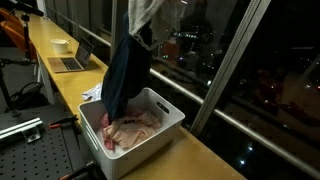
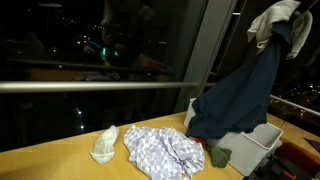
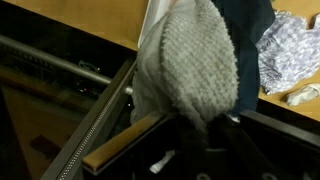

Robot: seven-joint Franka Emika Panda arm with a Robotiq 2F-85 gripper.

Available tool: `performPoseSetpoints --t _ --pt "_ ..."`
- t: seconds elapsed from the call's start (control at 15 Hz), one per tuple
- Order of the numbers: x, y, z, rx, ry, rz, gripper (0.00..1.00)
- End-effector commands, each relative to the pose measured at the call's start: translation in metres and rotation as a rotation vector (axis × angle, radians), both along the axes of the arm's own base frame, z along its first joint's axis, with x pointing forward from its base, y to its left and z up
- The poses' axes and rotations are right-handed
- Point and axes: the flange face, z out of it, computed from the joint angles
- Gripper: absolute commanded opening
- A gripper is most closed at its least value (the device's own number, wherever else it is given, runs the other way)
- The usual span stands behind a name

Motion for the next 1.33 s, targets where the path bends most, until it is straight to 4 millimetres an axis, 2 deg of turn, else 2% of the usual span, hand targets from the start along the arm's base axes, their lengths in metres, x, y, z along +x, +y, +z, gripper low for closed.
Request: performPoseSetpoints --t 0.0,0.4,0.93,1.07,1.27 --pt "-0.002 -0.020 0.038 -0.022 0.004 -0.023 0.03" --pt "-0.002 -0.042 0.083 -0.039 0.004 -0.072 0.03" --pt "0.026 -0.049 0.104 -0.075 0.013 -0.086 0.03" --pt "0.022 -0.058 0.114 -0.082 0.004 -0.096 0.03" --pt "0.005 -0.077 0.130 -0.089 -0.020 -0.117 0.03"
